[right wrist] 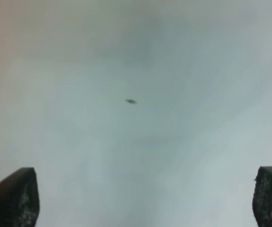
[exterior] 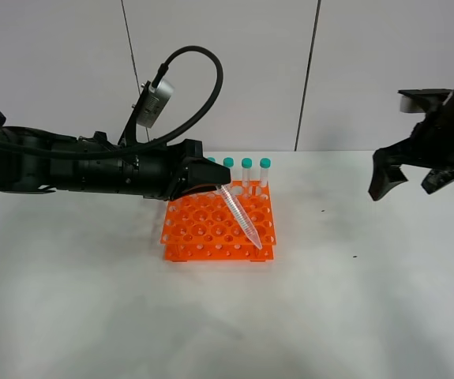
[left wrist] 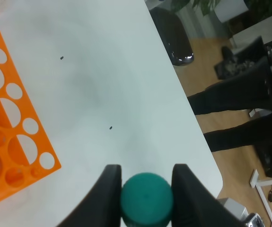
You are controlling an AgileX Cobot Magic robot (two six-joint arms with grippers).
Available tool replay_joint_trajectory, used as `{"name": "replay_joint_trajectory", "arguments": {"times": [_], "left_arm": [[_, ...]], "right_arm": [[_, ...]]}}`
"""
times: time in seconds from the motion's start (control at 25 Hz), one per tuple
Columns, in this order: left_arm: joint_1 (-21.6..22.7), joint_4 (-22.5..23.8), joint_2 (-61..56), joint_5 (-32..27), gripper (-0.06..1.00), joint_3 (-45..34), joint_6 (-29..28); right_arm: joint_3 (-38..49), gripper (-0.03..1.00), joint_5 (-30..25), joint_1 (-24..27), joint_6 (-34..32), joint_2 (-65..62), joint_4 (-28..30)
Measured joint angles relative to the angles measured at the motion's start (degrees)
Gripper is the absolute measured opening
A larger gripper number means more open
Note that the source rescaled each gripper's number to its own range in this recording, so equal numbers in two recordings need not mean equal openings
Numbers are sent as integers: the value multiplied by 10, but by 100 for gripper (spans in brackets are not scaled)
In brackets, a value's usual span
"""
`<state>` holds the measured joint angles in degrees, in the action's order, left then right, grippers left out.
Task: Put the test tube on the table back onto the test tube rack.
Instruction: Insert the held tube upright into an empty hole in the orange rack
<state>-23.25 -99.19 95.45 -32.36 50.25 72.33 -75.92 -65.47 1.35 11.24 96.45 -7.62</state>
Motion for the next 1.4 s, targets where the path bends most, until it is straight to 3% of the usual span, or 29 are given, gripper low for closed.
{"name": "replay_joint_trajectory", "arguments": {"times": [0.12, 0.36, 0.8, 1.16, 1.4], "left_arm": [[0, 0, 0, 0, 0, 0, 0], [0, 0, 0, 0, 0, 0, 0], [0, 0, 0, 0, 0, 0, 0], [0, 4, 0, 0, 0, 0, -1], [0, 4, 0, 0, 0, 0, -1]], "right_arm": [[0, 100, -6, 14, 3, 0, -4], [0, 100, -7, -28, 5, 0, -7], [29, 100, -38, -31, -17, -25, 6], [264, 100, -37, -31, -21, -329, 6], [394, 100, 67, -31, -22, -596, 6]]}}
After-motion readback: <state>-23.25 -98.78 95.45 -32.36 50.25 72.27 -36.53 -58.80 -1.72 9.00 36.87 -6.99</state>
